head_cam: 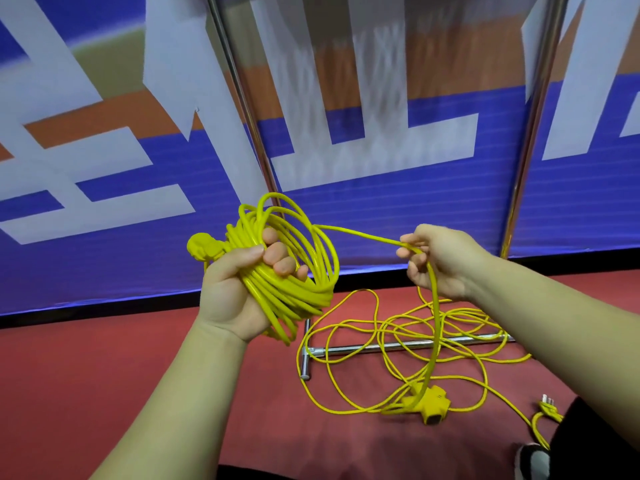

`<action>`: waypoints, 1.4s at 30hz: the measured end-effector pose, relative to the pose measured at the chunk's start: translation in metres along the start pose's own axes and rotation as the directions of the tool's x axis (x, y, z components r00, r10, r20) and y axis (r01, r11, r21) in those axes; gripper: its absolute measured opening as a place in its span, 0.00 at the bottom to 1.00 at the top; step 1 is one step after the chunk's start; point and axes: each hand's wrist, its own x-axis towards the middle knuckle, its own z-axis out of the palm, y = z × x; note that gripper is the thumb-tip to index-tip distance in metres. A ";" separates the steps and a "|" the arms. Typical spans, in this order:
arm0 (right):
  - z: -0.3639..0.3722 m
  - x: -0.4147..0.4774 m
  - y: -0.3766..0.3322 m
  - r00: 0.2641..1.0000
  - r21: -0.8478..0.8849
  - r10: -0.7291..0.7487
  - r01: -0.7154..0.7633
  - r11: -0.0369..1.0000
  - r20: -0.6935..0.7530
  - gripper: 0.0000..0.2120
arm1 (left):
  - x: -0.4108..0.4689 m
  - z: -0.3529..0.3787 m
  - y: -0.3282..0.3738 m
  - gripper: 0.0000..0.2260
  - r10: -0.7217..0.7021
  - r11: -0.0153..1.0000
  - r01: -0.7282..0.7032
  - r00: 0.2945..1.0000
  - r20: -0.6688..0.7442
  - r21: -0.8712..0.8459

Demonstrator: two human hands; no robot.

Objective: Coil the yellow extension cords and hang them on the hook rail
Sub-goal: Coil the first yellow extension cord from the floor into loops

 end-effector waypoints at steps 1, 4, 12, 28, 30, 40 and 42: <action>0.001 -0.002 -0.002 1.000 0.027 0.003 -0.002 1.000 -0.004 0.08 | -0.001 0.000 -0.002 0.29 -0.010 0.999 0.009 1.000 0.018 0.036; 0.002 -0.006 -0.007 1.000 0.056 -0.004 0.006 0.998 -0.029 0.11 | -0.004 0.008 -0.006 0.11 -0.105 0.994 0.105 0.955 0.277 0.013; 0.006 -0.010 -0.017 0.998 -0.198 -0.050 0.039 0.979 -0.050 0.07 | -0.002 0.016 -0.017 0.12 -0.301 0.953 0.293 0.899 0.319 0.072; 0.033 -0.021 -0.043 0.975 -0.368 -0.174 0.214 0.905 0.140 0.05 | 0.012 0.036 -0.077 0.14 -0.422 0.815 0.401 0.905 -0.045 0.419; 0.035 -0.022 -0.045 0.978 -0.366 -0.142 0.188 0.911 0.150 0.02 | 0.015 0.037 -0.081 0.13 -0.422 0.816 0.424 0.902 -0.096 0.394; 0.041 -0.022 -0.044 0.979 -0.330 -0.070 0.132 0.935 0.192 0.09 | 0.034 0.035 -0.088 0.17 -0.416 0.820 0.423 0.903 -0.106 0.385; 0.039 -0.020 -0.043 0.976 -0.331 -0.094 0.157 0.930 0.197 0.20 | 0.035 0.040 -0.090 0.13 -0.387 0.848 0.380 0.920 -0.060 0.369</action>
